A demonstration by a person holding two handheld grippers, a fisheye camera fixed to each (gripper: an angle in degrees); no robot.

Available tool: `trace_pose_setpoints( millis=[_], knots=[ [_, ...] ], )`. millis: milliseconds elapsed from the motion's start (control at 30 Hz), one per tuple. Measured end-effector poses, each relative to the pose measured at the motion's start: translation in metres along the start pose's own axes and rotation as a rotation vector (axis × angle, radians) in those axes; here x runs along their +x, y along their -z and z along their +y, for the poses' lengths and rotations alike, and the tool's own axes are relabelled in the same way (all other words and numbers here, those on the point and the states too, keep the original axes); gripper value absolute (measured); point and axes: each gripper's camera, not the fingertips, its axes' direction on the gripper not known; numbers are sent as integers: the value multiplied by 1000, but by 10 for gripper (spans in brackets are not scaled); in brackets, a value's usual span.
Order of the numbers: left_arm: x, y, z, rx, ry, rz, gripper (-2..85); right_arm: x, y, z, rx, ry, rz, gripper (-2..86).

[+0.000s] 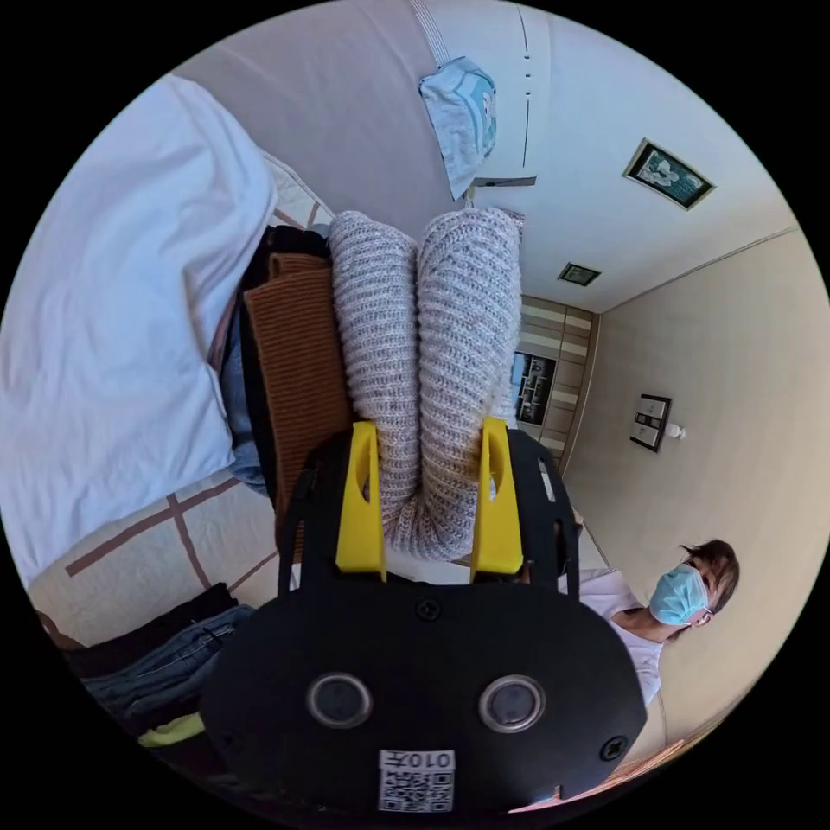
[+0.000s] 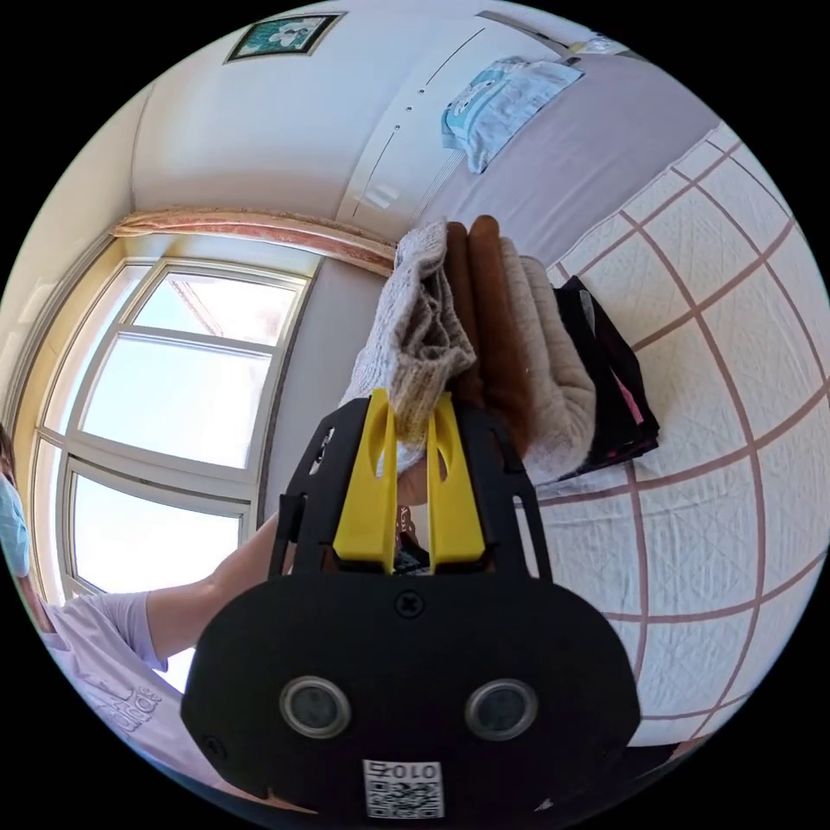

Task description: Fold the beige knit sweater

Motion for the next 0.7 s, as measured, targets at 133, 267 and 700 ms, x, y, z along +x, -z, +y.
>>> trace_pose_setpoints(
  millis=[133, 267, 700],
  knots=[
    [11, -14, 10, 43, -41, 42, 199, 21, 8, -16, 0, 22, -58, 64],
    [43, -13, 37, 94, -120, -86, 200, 25, 17, -31, -60, 43, -112, 65],
    [189, -119, 134, 326, -495, -782, 148, 53, 30, -42, -99, 8, -103, 73]
  ],
)
